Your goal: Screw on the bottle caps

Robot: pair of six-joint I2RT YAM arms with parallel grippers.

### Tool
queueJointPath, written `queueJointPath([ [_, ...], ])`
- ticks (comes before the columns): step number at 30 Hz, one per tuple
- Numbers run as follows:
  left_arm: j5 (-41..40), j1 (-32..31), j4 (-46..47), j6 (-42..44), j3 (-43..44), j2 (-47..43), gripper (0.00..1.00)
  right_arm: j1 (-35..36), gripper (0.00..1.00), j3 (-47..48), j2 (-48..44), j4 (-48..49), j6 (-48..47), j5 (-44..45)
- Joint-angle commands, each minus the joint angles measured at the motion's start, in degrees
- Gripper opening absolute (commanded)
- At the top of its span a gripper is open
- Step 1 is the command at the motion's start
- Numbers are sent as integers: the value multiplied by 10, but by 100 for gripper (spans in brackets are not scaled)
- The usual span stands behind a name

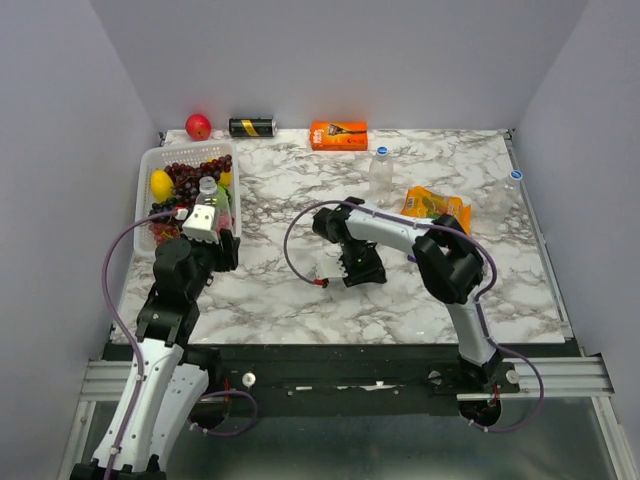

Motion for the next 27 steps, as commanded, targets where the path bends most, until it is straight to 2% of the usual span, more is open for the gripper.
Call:
queueJointPath([
  [1,-34,4,-13,12,28,-27,0,27,24,55,45,-108,33,47],
  [8,-41,4,-17,27,38,-29,0,62,25,92,103,-109,75,57],
  [17,-40,4,-8,42,42,-21,0,87,40,66,127,-80,103,59],
  [22,-22,4,-4,41,43,-13,0,95,49,93,142,-59,104,55],
  [27,-20,4,-1,42,47,-6,0,104,53,133,167,-43,108,49],
])
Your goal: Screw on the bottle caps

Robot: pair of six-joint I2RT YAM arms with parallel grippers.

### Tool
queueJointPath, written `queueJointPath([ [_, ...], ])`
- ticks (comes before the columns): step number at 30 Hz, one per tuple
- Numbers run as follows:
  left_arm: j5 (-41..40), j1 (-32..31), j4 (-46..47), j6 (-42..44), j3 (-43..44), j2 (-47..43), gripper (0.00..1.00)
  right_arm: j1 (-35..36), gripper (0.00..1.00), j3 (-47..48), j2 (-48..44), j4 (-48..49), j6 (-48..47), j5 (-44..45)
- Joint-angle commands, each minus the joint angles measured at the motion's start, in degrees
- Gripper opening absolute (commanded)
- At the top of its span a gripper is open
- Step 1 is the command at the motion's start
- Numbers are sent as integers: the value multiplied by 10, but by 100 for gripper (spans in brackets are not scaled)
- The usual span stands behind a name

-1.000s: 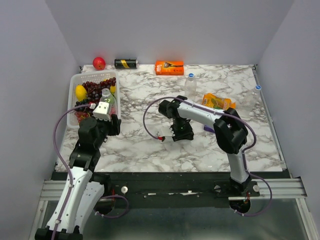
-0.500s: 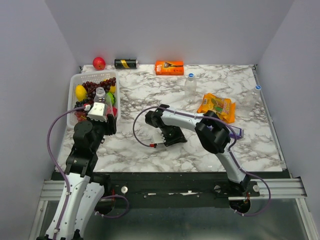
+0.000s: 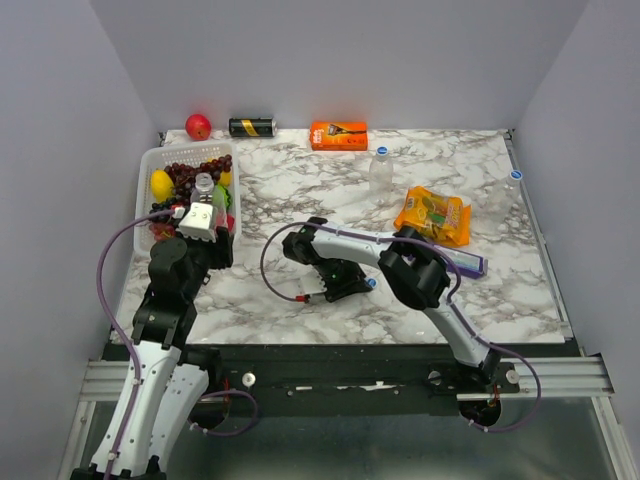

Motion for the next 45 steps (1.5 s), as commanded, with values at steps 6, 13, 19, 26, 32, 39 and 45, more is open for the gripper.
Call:
queueJointPath([
  [6,7,2,22,12,39,9,0,14,63,69,24,58,18,-85],
  [13,27,2,84,4,62,50,0,-50,100,-46,-181,230,124,-342],
  [19,75,2,122,-9,70,108,0,-193,100,-206,-341,356,185,-542],
  [26,119,1,97,0,102,152,0,-216,88,-377,-456,426,-55,-500],
  [32,129,0,95,9,115,183,0,-216,81,-460,-466,514,-77,-473],
  [39,136,-6,95,8,126,200,0,-216,73,-489,-434,556,-75,-417],
  [45,138,-7,98,7,126,209,0,-216,68,-491,-409,568,-94,-389],
])
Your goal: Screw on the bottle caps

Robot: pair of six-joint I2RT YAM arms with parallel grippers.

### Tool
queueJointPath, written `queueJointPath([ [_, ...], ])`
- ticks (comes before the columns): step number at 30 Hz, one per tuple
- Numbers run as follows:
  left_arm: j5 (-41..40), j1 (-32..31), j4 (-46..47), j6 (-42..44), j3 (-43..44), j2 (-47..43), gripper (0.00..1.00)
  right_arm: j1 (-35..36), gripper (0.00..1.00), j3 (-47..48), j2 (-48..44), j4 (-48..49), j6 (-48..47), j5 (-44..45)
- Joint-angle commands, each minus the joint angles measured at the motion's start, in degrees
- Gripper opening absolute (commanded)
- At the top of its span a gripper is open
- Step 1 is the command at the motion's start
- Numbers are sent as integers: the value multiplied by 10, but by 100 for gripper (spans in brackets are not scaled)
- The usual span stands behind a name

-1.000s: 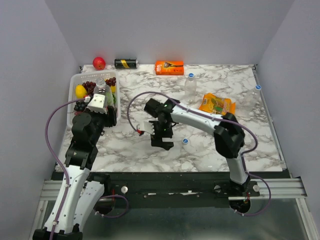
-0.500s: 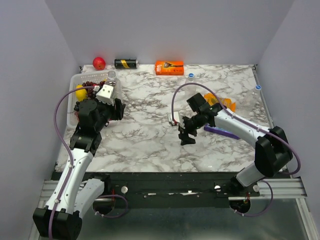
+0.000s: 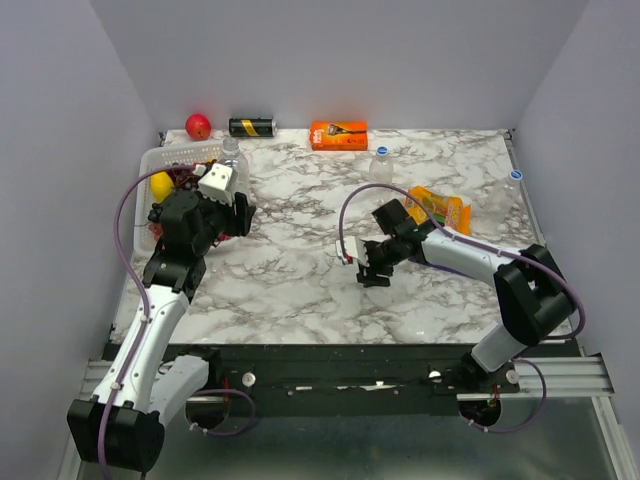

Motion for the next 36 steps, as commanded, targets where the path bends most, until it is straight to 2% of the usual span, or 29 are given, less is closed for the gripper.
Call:
queueJointPath([
  [1,19,-2,11,5,17,4,0,-2,67,-10,16,24,-39,26],
  [7,22,-3,16,4,12,7,0,-2,67,-27,7,-3,-84,15],
  [12,24,-3,24,-1,9,12,0,-1,67,-24,22,-18,-87,27],
  [26,31,-6,28,-3,8,17,0,-1,52,-11,52,-28,-82,52],
  [36,32,-8,33,-5,3,16,0,-1,51,-18,46,-32,-82,68],
])
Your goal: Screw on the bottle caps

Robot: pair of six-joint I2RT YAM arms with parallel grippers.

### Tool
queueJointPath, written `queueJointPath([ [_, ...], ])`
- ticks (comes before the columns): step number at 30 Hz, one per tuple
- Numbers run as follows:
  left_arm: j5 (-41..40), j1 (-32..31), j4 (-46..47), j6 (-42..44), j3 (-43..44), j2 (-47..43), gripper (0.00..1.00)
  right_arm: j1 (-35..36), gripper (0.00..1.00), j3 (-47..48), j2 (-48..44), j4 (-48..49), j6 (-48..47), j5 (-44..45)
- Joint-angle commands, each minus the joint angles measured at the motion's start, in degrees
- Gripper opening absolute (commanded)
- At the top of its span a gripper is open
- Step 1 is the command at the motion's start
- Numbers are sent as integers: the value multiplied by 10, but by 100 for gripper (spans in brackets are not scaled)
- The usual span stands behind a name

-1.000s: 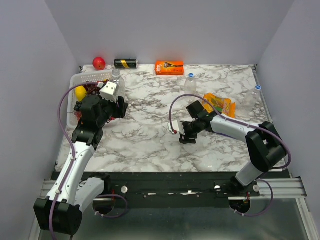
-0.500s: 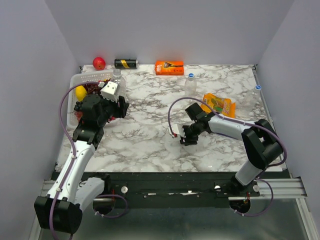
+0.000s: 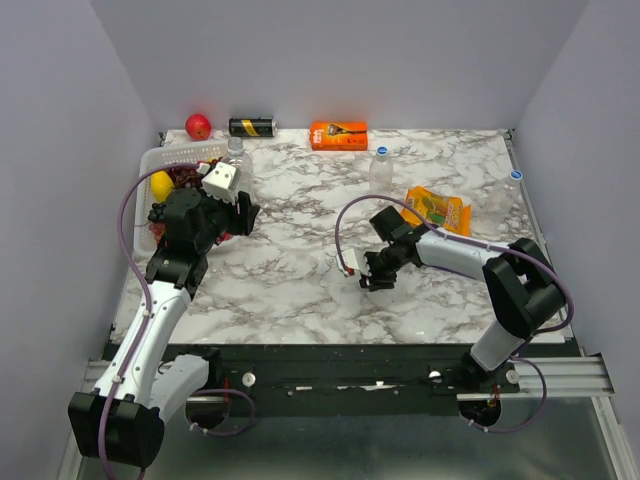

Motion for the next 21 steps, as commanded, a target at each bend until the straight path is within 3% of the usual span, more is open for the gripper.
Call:
queueJointPath([
  [1,14,-5,16,-2,4,0,0,-1,51,-6,6,-10,-11,39],
  [15,18,-15,19,2,-3,1,0,-1,48,-33,-8,-10,-7,63],
  [21,29,-26,22,13,-9,4,0,-1,36,-31,-13,-5,1,54],
])
